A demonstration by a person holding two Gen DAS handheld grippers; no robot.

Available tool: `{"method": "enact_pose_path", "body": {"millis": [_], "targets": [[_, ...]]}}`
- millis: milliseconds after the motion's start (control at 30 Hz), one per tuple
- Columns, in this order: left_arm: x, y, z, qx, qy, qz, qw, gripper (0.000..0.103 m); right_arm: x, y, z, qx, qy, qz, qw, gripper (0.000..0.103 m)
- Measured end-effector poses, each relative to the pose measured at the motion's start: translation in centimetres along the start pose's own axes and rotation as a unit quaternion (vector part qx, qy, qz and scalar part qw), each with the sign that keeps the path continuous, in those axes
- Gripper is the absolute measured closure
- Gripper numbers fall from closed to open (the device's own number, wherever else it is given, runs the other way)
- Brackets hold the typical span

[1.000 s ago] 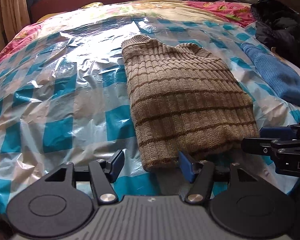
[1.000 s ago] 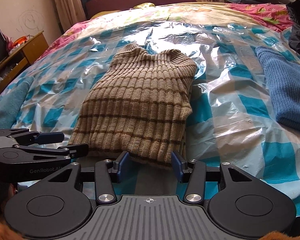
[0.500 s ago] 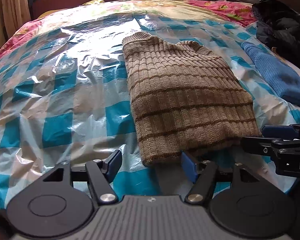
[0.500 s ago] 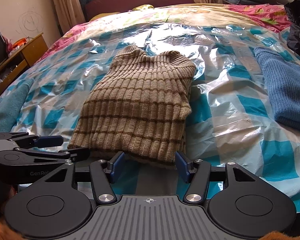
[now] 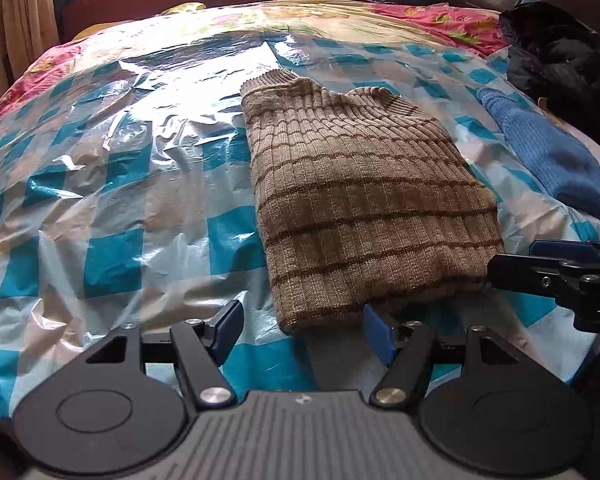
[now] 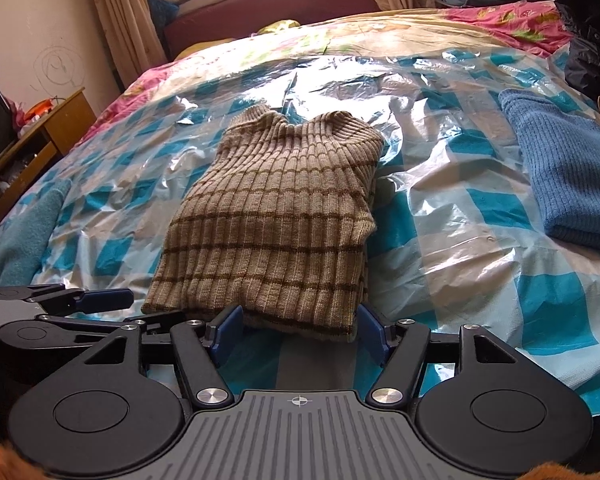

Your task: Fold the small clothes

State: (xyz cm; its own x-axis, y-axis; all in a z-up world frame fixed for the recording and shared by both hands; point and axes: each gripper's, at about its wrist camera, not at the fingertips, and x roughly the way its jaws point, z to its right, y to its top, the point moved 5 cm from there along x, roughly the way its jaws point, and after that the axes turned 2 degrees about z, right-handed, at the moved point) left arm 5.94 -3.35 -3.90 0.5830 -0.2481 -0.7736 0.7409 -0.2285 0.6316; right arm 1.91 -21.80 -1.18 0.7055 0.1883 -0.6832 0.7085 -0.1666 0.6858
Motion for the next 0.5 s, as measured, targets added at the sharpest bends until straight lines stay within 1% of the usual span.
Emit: {"method": "enact_pose_path", "body": {"millis": [33, 100, 133, 200, 300, 367, 433, 500], "targets": [[-0.1, 0.0, 0.0, -0.001, 0.000, 0.001, 1.0000, 0.033, -0.4, 0.1, -0.1, 0.000, 0.004, 0.010, 1.000, 0.039], [-0.1, 0.1, -0.1, -0.004, -0.001, 0.003, 1.0000, 0.033, -1.3, 0.5, -0.3, -0.006, 0.000, 0.038, 0.999, 0.028], [-0.1, 0.2, -0.1, -0.004, -0.002, 0.004, 1.0000, 0.033, -1.8, 0.7, -0.4, -0.011, -0.007, 0.051, 0.999, 0.025], [-0.2, 0.1, -0.1, -0.004, -0.001, 0.005, 1.0000, 0.033, -2.4, 1.0, -0.7, -0.020, -0.016, 0.071, 0.997, 0.017], [-0.4, 0.1, -0.2, -0.007, -0.003, 0.007, 0.9999, 0.033, -2.9, 1.5, -1.0, -0.020, -0.027, 0.090, 0.995, 0.012], [-0.5, 0.1, -0.2, -0.008, -0.004, 0.008, 0.9999, 0.033, -2.9, 1.7, -0.9, -0.013, -0.036, 0.094, 0.995, 0.009], [-0.6, 0.1, -0.3, -0.007, -0.003, 0.009, 0.9999, 0.033, -2.8, 1.7, -0.7, -0.003, -0.047, 0.095, 0.994, 0.008], [-0.6, 0.1, -0.2, -0.006, -0.002, 0.010, 0.9999, 0.033, -2.8, 1.7, -0.5, 0.005, -0.045, 0.095, 0.994, 0.008]]}}
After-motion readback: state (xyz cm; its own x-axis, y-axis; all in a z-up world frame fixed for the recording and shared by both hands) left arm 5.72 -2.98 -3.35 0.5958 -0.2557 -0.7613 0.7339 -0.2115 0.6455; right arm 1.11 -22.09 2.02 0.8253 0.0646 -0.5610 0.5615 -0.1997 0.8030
